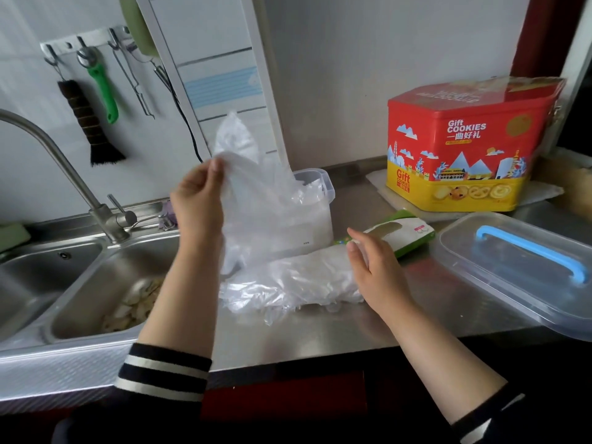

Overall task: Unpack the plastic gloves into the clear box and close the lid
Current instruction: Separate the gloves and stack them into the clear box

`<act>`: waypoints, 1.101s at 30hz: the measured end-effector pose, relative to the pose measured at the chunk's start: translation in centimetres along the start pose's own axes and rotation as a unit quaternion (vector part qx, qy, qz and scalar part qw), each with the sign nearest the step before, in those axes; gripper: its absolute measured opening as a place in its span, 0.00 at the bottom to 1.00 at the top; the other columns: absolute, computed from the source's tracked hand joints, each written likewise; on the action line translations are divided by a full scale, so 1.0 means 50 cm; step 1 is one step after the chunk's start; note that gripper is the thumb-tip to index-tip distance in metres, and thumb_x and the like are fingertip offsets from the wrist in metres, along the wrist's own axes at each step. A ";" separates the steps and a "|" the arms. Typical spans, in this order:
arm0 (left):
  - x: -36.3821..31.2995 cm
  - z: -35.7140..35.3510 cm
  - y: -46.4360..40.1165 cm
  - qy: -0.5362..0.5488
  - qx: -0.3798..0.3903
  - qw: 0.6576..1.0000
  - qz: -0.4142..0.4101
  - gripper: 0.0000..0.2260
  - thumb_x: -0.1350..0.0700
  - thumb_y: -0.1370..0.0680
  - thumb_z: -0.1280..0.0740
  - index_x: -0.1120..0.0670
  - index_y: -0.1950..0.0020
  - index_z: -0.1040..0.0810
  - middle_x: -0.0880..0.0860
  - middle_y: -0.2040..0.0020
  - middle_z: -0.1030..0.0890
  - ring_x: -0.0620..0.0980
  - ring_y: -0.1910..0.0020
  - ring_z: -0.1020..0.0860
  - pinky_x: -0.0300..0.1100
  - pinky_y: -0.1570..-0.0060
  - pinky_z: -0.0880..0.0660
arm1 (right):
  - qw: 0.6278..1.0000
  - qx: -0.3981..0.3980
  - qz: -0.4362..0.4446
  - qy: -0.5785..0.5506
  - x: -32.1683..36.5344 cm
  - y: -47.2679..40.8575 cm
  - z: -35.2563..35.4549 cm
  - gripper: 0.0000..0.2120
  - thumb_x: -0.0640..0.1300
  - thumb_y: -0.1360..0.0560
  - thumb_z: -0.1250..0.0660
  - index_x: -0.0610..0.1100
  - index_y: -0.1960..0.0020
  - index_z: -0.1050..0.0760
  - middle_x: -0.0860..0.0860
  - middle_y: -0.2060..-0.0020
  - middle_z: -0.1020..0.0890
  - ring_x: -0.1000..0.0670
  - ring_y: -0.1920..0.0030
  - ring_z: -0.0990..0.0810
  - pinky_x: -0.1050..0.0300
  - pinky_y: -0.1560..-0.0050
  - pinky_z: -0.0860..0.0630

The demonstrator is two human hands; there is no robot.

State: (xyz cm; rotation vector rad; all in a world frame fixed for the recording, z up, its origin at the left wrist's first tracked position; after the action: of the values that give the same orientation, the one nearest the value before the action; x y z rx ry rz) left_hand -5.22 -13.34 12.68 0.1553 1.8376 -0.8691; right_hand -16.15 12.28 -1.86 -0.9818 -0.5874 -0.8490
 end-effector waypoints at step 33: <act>0.296 -0.223 -0.017 -0.508 0.547 0.628 0.221 0.29 0.33 0.23 0.43 0.42 0.25 0.38 0.44 0.25 0.37 0.50 0.27 0.37 0.51 0.26 0.43 | 0.997 -0.038 0.034 0.053 0.016 -0.006 -0.001 0.25 0.59 0.22 0.48 0.45 0.39 0.23 0.50 0.45 0.19 0.49 0.43 0.25 0.52 0.40 0.29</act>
State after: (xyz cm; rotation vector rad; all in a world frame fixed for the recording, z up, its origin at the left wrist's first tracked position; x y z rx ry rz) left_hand -20.62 -11.13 2.55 0.6800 0.0074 -1.2283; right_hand -15.98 11.88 -1.14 -1.0130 -0.4313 -0.8612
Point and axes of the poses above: each hand's wrist, its own y-axis away from the middle knuckle, its own z-axis out of the back of the hand, x = y × z, the point moved 9 cm from there along -y, towards the middle knuckle
